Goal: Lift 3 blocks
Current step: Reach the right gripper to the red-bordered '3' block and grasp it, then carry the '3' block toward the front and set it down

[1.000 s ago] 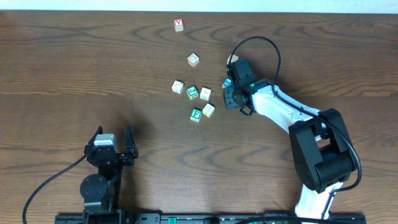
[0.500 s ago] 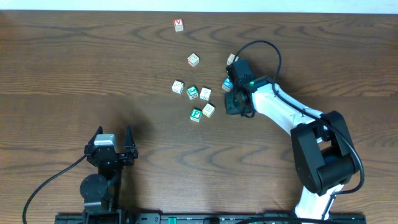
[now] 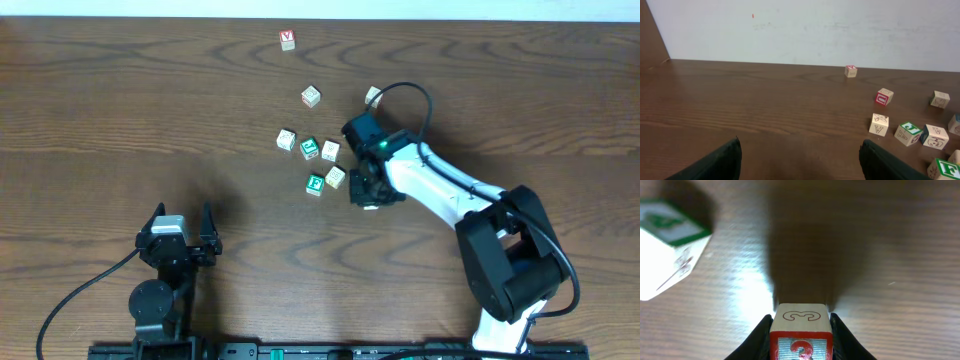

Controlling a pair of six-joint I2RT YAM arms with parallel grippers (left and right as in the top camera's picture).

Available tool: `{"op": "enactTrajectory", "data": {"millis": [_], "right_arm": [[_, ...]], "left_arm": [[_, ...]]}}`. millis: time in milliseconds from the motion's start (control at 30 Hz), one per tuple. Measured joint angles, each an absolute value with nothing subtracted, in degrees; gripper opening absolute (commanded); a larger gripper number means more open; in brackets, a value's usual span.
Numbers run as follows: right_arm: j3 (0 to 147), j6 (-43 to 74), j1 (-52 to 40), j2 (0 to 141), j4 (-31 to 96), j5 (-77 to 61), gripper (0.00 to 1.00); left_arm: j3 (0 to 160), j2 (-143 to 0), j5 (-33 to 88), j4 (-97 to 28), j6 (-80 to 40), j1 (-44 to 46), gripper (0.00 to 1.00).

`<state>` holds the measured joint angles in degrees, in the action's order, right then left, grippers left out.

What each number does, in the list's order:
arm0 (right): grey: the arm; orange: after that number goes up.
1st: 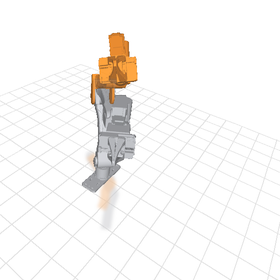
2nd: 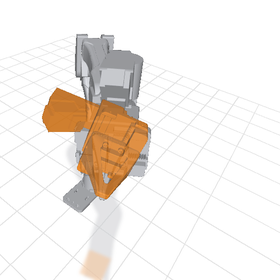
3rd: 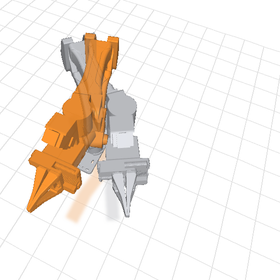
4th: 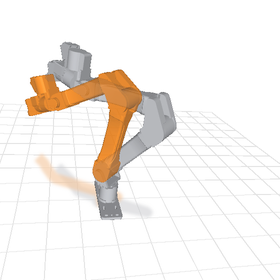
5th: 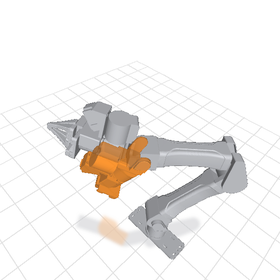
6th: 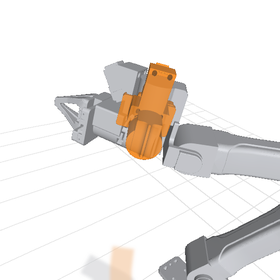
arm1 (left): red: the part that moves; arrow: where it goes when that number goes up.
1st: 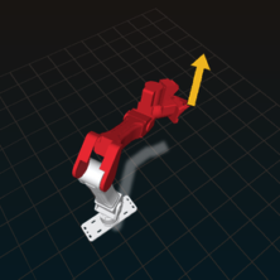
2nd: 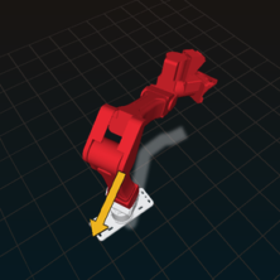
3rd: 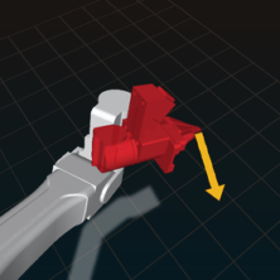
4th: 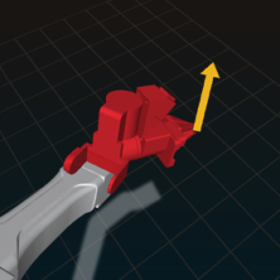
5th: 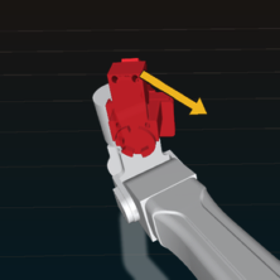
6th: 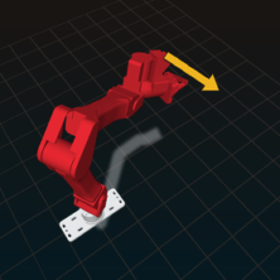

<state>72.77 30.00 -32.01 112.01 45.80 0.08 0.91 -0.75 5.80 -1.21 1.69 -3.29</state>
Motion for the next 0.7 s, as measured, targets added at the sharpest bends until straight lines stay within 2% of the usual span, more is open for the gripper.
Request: {"op": "enactTrajectory", "data": {"millis": [67, 133, 333, 500, 700], "right_arm": [[72.77, 30.85, -33.08, 112.01, 45.95, 0.27, 0.32], [72.66, 32.08, -34.06, 112.03, 45.87, 0.45, 0.41], [71.7, 32.69, -34.85, 112.68, 46.26, 0.91, 0.45], [71.7, 32.97, -34.83, 112.68, 46.11, 1.26, 0.57], [71.7, 32.62, -34.68, 112.68, 45.5, 2.04, 0.66]], "left_arm": [[0.91, -0.75, 5.8, -1.21, 1.72, -3.29, 0.76], [0.91, -0.75, 5.82, -1.21, 1.69, -3.29, 0.76], [0.91, -0.75, 5.8, -1.23, 1.69, -3.29, 0.76], [0.91, -0.75, 5.8, -1.21, 1.69, -3.29, 0.76], [0.91, -0.75, 5.8, -1.21, 1.69, -3.29, 0.76]]}}
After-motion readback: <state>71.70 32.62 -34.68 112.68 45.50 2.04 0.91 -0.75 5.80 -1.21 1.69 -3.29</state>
